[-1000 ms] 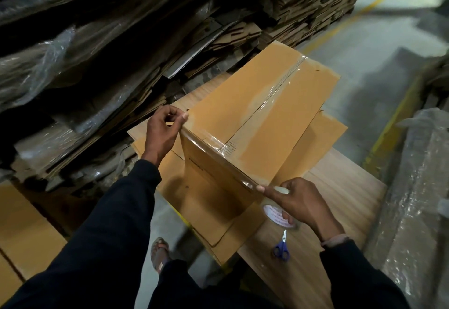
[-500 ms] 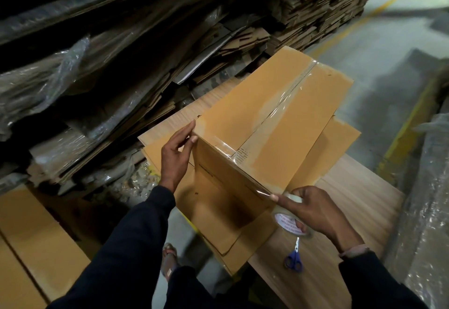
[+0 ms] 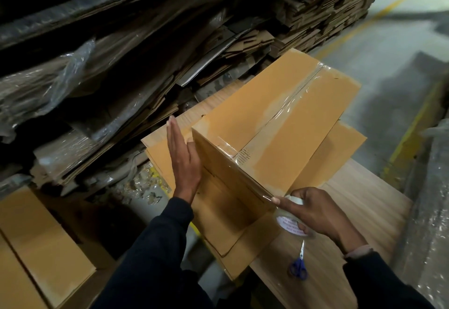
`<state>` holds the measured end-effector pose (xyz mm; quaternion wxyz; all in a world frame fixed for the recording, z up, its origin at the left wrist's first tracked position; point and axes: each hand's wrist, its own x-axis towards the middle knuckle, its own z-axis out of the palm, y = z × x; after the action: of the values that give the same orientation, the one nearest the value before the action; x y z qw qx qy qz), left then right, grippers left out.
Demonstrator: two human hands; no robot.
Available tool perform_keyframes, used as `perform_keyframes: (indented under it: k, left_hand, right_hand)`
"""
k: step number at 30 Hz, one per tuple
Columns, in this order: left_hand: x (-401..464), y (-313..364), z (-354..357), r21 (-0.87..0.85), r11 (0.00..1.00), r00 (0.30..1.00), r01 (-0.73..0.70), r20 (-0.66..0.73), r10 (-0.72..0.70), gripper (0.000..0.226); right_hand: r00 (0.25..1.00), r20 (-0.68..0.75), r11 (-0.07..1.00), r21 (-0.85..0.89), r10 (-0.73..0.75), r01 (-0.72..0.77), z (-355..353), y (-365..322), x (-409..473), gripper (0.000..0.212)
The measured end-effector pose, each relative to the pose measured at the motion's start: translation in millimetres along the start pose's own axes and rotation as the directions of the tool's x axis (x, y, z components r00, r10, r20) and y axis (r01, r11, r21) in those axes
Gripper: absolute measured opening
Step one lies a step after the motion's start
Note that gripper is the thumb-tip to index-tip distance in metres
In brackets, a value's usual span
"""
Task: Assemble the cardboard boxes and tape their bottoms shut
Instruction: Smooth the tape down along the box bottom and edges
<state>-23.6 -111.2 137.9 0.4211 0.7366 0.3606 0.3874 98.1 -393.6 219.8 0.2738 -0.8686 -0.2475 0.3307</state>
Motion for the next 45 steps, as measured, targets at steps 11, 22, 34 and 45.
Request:
perform_keyframes:
  k: [11,22,34,45]
  left_hand:
    - [-2,-2,48,0.01,0.998,0.972,-0.069,0.226,0.065,0.084]
    - [36,-15,-6,0.145,0.498,0.469,-0.855,0.627,0.622,0.057]
    - [54,21,3,0.003,0.247,0.129,-0.969,0.858,0.497,0.06]
    - [33,57,43,-0.231,0.087,-0.166,-0.969,0.871,0.463,0.061]
  right_hand:
    - [1.0,-0.014,0.999,0.05,0.013,-0.012,0,1,4,0.06]
    - [1.0,-0.011,0.999,0.035,0.012,-0.011,2,10,9,0.086]
    - [0.999,-0.031,1.0,0.015,0.026,-0.025,1,11,11,0.068]
    - [1.0,0.008,1.0,-0.017,-0.009,0.01,-3,16,20,0.067]
